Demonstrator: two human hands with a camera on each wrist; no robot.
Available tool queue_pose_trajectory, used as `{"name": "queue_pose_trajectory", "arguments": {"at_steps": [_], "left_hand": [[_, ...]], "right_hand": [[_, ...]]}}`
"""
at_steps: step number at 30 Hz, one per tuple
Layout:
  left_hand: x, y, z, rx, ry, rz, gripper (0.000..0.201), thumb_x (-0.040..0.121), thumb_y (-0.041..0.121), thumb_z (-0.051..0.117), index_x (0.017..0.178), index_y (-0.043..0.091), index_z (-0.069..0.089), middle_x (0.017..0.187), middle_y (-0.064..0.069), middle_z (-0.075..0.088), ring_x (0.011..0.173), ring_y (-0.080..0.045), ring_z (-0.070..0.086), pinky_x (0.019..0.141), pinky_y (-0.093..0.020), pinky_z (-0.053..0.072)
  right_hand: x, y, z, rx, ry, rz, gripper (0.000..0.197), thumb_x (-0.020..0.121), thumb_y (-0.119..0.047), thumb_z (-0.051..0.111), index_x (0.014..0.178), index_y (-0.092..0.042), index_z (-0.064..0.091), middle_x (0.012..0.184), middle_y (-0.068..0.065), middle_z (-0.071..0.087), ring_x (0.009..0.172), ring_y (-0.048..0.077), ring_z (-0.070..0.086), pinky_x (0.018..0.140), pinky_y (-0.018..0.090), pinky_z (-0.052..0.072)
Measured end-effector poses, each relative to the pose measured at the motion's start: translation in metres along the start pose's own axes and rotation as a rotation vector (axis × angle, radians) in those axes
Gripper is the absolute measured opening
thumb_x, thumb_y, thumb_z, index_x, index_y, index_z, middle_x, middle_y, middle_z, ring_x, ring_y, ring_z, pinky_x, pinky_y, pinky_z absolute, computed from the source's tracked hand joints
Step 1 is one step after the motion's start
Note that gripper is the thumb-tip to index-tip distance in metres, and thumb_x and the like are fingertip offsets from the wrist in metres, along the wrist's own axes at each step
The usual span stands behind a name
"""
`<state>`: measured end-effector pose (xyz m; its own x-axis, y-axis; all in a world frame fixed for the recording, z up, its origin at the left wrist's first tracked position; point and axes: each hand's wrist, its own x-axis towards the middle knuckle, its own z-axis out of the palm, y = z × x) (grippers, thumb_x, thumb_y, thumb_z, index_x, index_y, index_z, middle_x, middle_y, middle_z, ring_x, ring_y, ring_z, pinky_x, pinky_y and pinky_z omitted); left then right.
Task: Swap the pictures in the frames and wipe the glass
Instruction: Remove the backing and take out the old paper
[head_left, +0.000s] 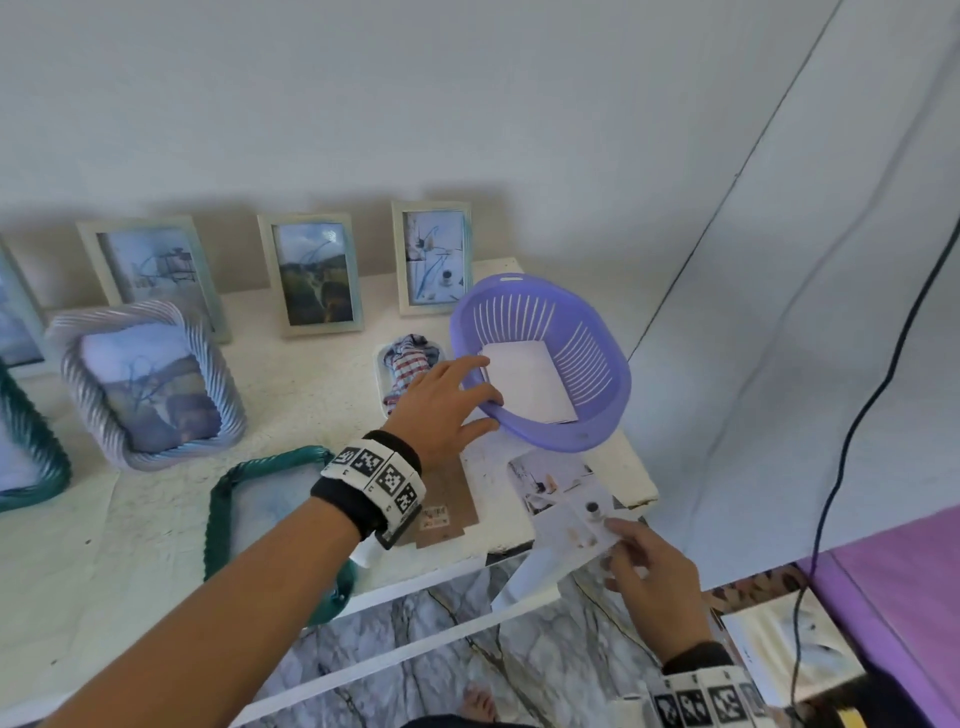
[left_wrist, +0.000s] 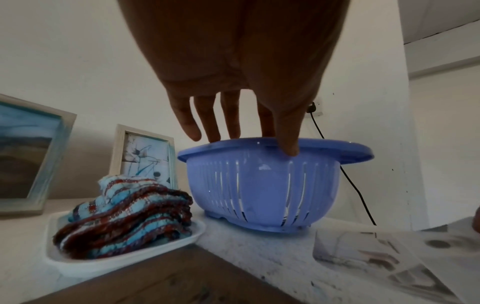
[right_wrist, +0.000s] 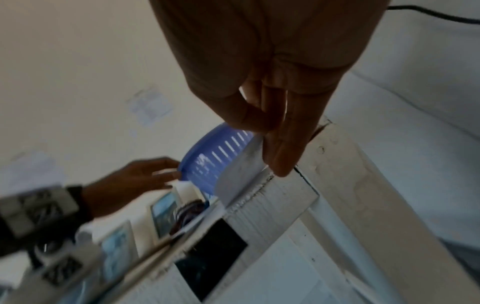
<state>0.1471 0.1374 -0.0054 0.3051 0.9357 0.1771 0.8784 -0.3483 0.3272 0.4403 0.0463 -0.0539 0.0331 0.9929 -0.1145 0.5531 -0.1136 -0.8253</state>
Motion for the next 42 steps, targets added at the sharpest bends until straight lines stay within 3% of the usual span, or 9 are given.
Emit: {"name": "queue_pose_trajectory", "arguments": {"at_steps": [3,6,10,19,23,28,35,39,42], "left_hand": [[0.002,-0.002,-0.005,-0.049,0.050,0.016,0.028,0.092,0.038,0.062,0.115,0.023,0.065,0.147,-0.008,0.042,0.125,-0.032,0.048,0.098,-0.046,0.041],[0.000,-0.001,-0.004,-0.030,0.059,0.030,0.030,0.092,0.044,0.059,0.114,0.025,0.066,0.145,-0.007,0.043,0.119,-0.032,0.052,0.096,-0.047,0.043],[-0.008,0.001,0.002,0.015,0.052,0.044,0.045,0.089,0.055,0.040,0.109,0.025,0.068,0.141,-0.008,0.047,0.116,-0.035,0.053,0.091,-0.051,0.047],[-0.021,0.003,0.008,-0.036,0.039,0.003,0.046,0.087,0.055,0.040,0.111,0.026,0.067,0.140,-0.008,0.048,0.122,-0.034,0.050,0.092,-0.053,0.047],[-0.025,0.002,0.012,-0.117,0.056,-0.033,0.051,0.088,0.057,0.041,0.121,0.024,0.063,0.141,-0.008,0.047,0.126,-0.030,0.048,0.096,-0.049,0.046],[-0.030,0.000,0.015,-0.200,0.098,-0.130,0.052,0.090,0.058,0.040,0.123,0.024,0.061,0.144,-0.009,0.042,0.130,-0.030,0.044,0.100,-0.049,0.045],[-0.029,0.003,0.016,-0.290,0.108,-0.208,0.033,0.094,0.042,0.056,0.123,0.027,0.061,0.148,-0.003,0.039,0.130,-0.024,0.045,0.102,-0.045,0.046],[-0.027,0.005,0.014,-0.278,0.108,-0.222,0.031,0.093,0.039,0.060,0.121,0.026,0.062,0.148,-0.003,0.039,0.130,-0.025,0.045,0.103,-0.046,0.045],[-0.026,0.005,0.014,-0.266,0.120,-0.208,0.030,0.092,0.039,0.061,0.119,0.026,0.063,0.146,-0.004,0.040,0.126,-0.026,0.049,0.099,-0.047,0.048]], "right_hand": [[0.012,-0.006,0.003,-0.250,-0.063,-0.166,0.024,0.094,-0.012,0.056,0.111,-0.023,0.068,0.084,-0.007,0.070,0.077,0.008,0.064,0.071,0.021,0.050],[0.028,-0.020,0.009,-0.441,-0.151,-0.296,0.028,0.098,-0.023,0.049,0.121,-0.025,0.064,0.093,-0.007,0.071,0.078,0.010,0.062,0.070,0.024,0.048],[0.051,-0.038,0.018,-0.619,-0.245,-0.289,0.032,0.099,-0.025,0.041,0.126,-0.029,0.057,0.099,-0.001,0.069,0.087,0.018,0.062,0.072,0.030,0.050],[0.064,-0.036,0.030,-0.653,-0.255,-0.268,0.027,0.096,-0.023,0.044,0.118,-0.027,0.060,0.069,0.000,0.058,0.068,0.022,0.055,0.062,0.034,0.047],[0.066,-0.033,-0.006,-0.453,-0.061,-0.174,0.020,0.092,-0.018,0.056,0.106,-0.020,0.070,0.050,-0.007,0.048,0.052,0.009,0.048,0.055,0.027,0.036],[0.095,-0.088,-0.072,-0.489,0.238,-0.298,0.014,0.090,-0.013,0.061,0.099,-0.012,0.072,0.062,-0.005,0.055,0.057,0.016,0.051,0.067,0.022,0.036],[0.177,-0.201,-0.030,-0.661,-0.149,-0.573,0.023,0.088,-0.027,0.059,0.109,-0.023,0.067,0.084,0.000,0.068,0.082,0.023,0.063,0.079,0.032,0.050],[0.225,-0.230,0.034,-1.089,-0.434,-0.550,0.035,0.088,-0.031,0.062,0.121,-0.020,0.060,0.119,0.004,0.061,0.104,0.026,0.060,0.087,0.033,0.048],[0.241,-0.224,0.071,-1.356,-0.516,-0.588,0.040,0.083,-0.034,0.069,0.117,-0.016,0.062,0.121,0.007,0.062,0.105,0.027,0.061,0.086,0.035,0.052]]}}
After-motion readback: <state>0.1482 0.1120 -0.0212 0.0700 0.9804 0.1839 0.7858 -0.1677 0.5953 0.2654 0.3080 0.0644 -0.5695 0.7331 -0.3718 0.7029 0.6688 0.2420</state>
